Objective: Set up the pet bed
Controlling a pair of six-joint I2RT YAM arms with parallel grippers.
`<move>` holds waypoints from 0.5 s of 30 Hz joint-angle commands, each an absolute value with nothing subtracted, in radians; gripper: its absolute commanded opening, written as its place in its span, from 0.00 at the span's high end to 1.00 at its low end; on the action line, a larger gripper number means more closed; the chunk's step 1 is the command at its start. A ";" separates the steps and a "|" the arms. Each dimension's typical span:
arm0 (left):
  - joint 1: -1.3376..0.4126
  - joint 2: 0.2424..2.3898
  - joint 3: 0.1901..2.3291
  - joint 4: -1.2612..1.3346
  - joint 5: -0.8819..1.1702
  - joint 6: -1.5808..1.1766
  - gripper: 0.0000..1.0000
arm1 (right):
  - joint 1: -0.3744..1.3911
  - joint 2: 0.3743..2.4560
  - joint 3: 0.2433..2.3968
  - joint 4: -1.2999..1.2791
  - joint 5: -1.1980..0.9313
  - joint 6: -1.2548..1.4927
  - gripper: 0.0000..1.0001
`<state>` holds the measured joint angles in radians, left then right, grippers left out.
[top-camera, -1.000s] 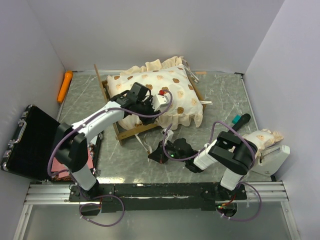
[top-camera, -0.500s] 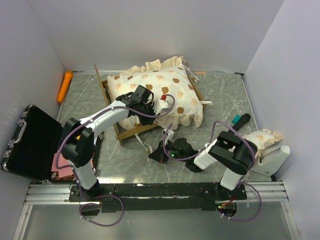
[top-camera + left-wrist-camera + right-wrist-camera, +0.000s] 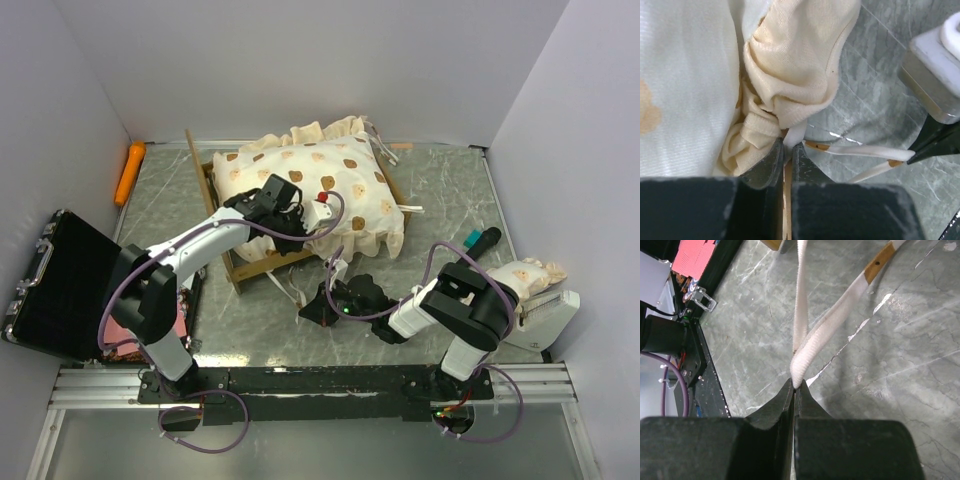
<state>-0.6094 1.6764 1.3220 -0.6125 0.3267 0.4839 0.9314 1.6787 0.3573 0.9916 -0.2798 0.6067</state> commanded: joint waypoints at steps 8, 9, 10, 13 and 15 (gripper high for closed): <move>-0.600 1.629 1.359 -0.566 0.353 0.459 0.72 | 0.930 1.654 0.373 0.954 -0.319 0.581 1.00; -0.601 1.632 1.368 -0.575 0.363 0.457 0.71 | 0.928 1.655 0.376 0.950 -0.322 0.577 1.00; -0.601 1.637 1.377 -0.590 0.380 0.459 0.73 | 0.930 1.655 0.379 0.943 -0.324 0.575 1.00; -0.601 1.640 1.382 -0.609 0.396 0.460 0.98 | 0.930 1.658 0.376 0.950 -0.322 0.575 1.00; -0.600 1.626 1.365 -0.617 0.400 0.465 0.99 | 0.930 1.658 0.371 0.954 -0.319 0.577 1.00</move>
